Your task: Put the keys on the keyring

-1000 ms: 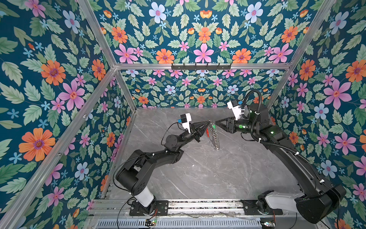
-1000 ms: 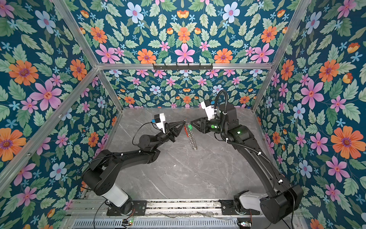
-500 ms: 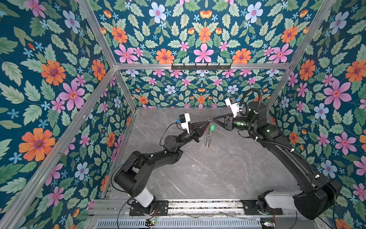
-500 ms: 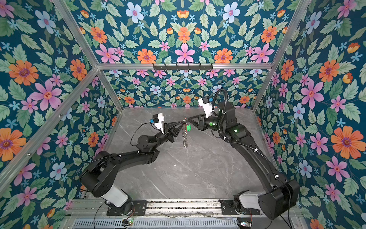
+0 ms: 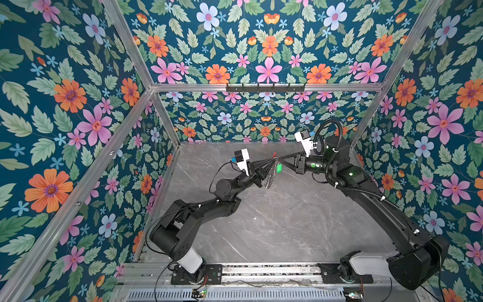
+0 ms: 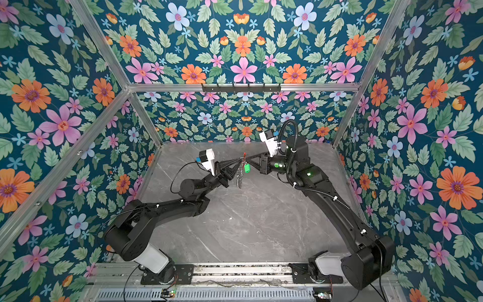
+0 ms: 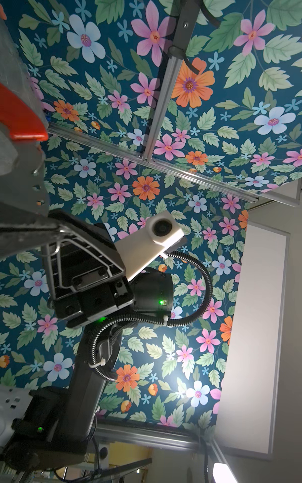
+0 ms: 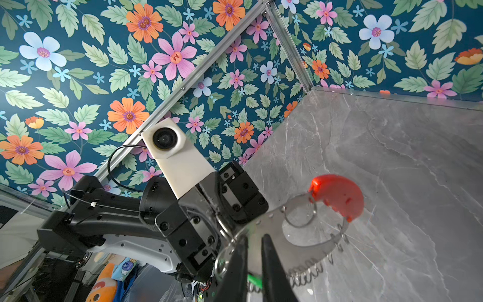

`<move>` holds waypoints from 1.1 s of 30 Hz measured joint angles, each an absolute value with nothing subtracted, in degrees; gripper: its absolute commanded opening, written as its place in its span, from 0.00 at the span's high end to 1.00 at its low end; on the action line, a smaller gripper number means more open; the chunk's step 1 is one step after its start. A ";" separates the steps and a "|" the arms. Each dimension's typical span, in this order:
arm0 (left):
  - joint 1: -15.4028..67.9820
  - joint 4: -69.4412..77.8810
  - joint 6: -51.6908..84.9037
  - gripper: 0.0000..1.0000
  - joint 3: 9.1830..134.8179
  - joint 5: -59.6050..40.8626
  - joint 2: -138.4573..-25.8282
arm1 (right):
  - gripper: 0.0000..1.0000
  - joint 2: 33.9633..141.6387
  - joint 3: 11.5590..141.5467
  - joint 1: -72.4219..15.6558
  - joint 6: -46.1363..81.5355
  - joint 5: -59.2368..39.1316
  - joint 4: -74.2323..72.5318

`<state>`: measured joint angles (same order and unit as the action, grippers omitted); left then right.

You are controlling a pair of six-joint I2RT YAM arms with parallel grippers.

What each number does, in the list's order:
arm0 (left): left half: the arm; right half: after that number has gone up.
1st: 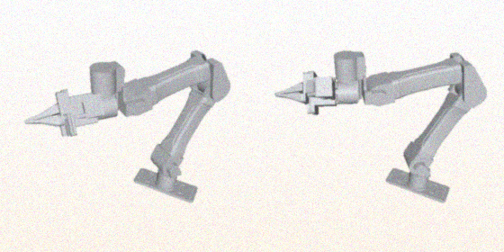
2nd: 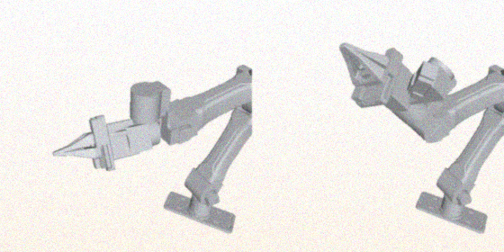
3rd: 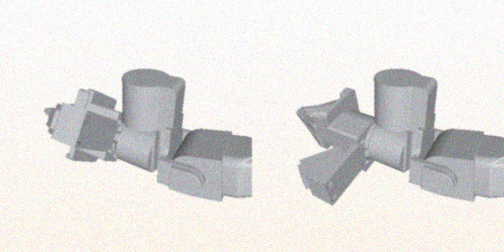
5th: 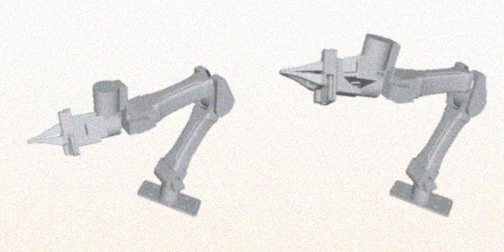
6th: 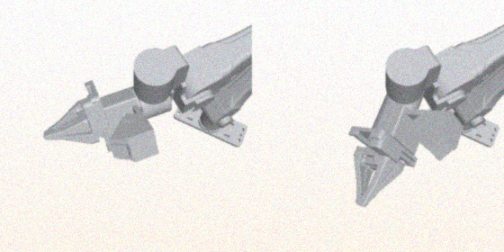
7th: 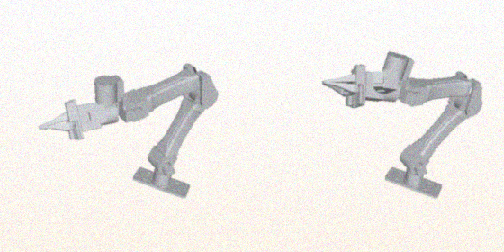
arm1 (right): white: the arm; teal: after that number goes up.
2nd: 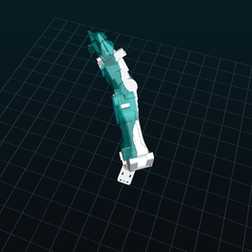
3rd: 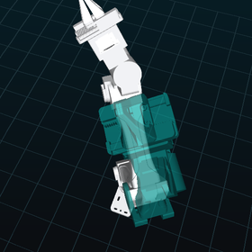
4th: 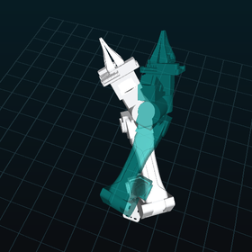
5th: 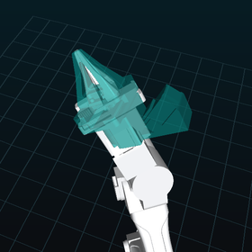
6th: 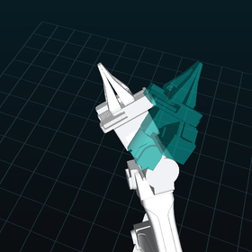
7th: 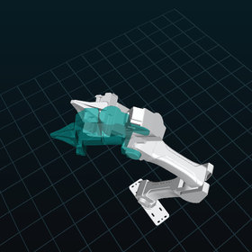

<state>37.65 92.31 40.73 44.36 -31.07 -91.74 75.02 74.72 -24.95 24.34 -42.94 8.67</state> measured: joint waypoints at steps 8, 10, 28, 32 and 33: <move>37.78 92.75 41.67 1.00 44.75 -30.98 -91.98 | 0.86 74.46 73.23 -25.34 25.34 -43.33 7.22; 37.87 92.86 42.04 1.00 45.04 -30.98 -92.18 | 0.86 74.46 73.19 -25.43 25.52 -43.33 7.11; 37.87 92.62 42.41 1.00 48.42 -24.16 -95.72 | 0.91 77.23 72.49 -28.23 29.76 -40.66 3.64; 37.98 92.53 42.46 1.00 49.36 -24.18 -96.53 | 0.90 76.47 72.97 -28.40 29.47 -36.73 6.28; 37.98 92.53 42.46 1.00 49.45 -24.21 -96.53 | 0.89 76.05 73.12 -28.36 29.04 -35.77 7.11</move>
<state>37.98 92.53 42.46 49.45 -24.21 -96.53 76.05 73.12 -28.36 29.04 -35.77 7.11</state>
